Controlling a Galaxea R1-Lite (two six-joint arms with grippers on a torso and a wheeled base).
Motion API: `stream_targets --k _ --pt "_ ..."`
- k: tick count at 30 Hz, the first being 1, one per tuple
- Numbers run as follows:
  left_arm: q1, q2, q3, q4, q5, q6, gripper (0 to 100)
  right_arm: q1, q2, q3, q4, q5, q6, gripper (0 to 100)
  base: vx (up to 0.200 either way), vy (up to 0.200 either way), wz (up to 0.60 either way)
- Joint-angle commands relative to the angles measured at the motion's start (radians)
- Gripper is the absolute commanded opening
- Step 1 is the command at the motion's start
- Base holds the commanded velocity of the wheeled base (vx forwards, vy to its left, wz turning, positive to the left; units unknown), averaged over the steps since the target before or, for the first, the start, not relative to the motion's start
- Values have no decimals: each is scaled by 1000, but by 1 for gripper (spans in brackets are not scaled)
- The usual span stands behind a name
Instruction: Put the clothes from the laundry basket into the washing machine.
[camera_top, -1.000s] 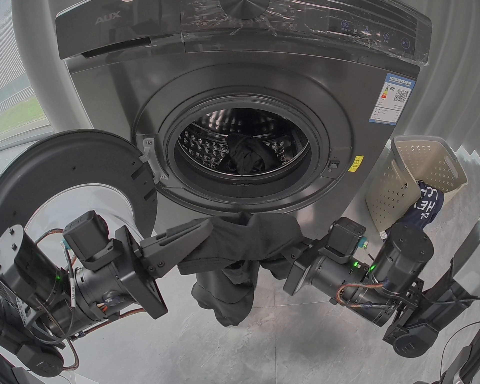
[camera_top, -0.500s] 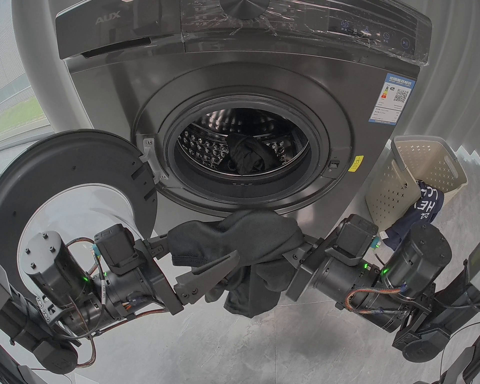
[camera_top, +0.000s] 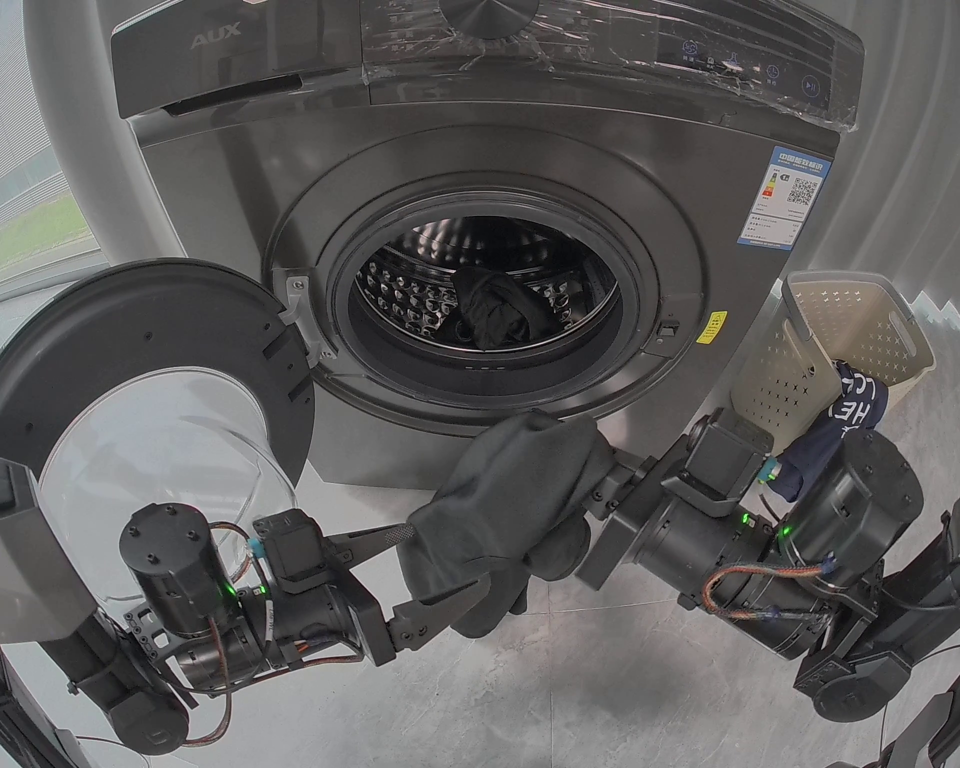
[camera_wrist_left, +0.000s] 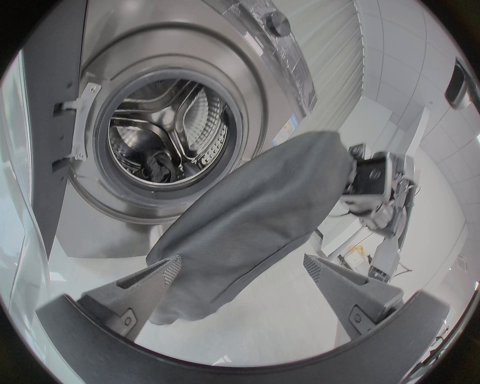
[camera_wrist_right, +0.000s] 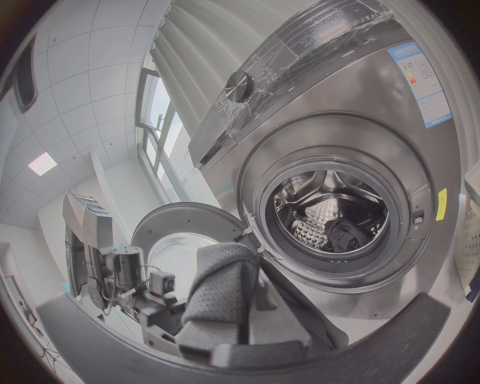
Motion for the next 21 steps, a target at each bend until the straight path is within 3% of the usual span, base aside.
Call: stream_targets --k 1,11,21 --pt "16 117 -3 -1 -1 44 100 2 -4 -22 -5 -7 1 0 0 0 0" --pt "4 200 5 -2 -5 104 100 -9 79 -155 9 -14 0 0 0 0 0" --pt "7 292 -54 -2 -7 107 100 -32 150 -324 52 -31 0 0 0 0 0"
